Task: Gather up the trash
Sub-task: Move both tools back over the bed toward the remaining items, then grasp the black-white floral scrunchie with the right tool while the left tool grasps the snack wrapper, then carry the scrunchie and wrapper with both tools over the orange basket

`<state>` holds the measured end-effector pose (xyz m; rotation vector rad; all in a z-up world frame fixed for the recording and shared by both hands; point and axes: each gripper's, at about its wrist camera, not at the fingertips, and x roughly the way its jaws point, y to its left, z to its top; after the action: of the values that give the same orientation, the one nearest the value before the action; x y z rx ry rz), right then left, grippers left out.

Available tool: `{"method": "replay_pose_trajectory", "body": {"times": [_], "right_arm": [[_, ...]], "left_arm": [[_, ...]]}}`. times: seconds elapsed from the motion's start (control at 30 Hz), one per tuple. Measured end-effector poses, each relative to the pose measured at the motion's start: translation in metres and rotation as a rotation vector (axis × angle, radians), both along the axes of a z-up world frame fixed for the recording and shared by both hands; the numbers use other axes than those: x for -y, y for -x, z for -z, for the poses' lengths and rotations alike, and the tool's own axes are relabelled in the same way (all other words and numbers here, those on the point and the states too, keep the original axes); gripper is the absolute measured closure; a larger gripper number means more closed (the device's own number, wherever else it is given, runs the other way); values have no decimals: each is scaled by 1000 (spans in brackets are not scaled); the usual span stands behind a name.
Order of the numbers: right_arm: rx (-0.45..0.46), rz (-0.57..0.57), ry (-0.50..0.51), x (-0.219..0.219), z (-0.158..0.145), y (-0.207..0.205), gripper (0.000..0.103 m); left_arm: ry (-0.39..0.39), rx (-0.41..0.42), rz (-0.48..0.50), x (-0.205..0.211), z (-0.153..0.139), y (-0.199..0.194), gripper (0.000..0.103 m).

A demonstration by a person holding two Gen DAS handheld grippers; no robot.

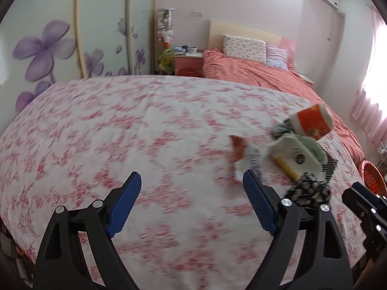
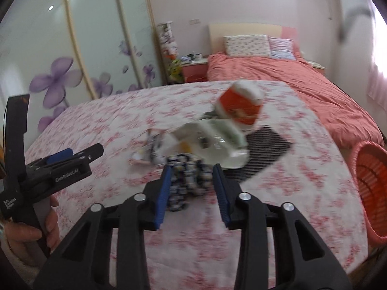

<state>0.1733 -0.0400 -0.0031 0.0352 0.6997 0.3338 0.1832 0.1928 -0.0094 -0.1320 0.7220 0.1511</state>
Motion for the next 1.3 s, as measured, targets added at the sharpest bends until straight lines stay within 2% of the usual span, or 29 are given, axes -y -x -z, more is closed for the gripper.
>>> {"method": "replay_pose_trajectory", "body": {"times": [0.13, 0.2, 0.23, 0.27, 0.33, 0.5, 0.67, 0.93, 1.03, 1.1, 1.23, 1.27, 1.3], "right_arm": [[-23, -23, 44, -23, 11, -2, 73], [-45, -19, 75, -28, 20, -5, 80], [-57, -18, 86, -27, 25, -8, 91], [-66, -16, 91, -26, 29, -9, 96], [-71, -10, 84, -21, 33, -9, 99], [26, 30, 68, 4, 11, 8, 100], [113, 120, 80, 43, -13, 15, 100], [111, 248, 64, 102, -16, 9, 100], [98, 270, 61, 115, -12, 7, 100], [93, 277, 58, 123, -9, 7, 100], [94, 289, 53, 132, -8, 10, 100], [95, 292, 52, 131, -7, 10, 100], [96, 296, 49, 134, -8, 10, 100]], "left_arm": [[29, -10, -16, -16, 6, 4, 18], [38, -13, -15, -19, 9, 4, 18], [42, -15, -13, -19, 10, 4, 18], [46, -16, -10, -20, 10, 4, 18], [51, -17, -1, -18, 12, 3, 18], [56, -22, 40, -4, 14, -5, 18], [49, -45, 91, 24, 19, -26, 18], [58, -99, 99, 53, 29, -66, 21], [21, -128, 76, 61, 34, -79, 27], [19, -152, 65, 62, 37, -84, 41], [24, -180, 51, 62, 45, -89, 60], [18, -174, 53, 63, 45, -88, 69], [28, -173, 62, 62, 45, -88, 71]]}}
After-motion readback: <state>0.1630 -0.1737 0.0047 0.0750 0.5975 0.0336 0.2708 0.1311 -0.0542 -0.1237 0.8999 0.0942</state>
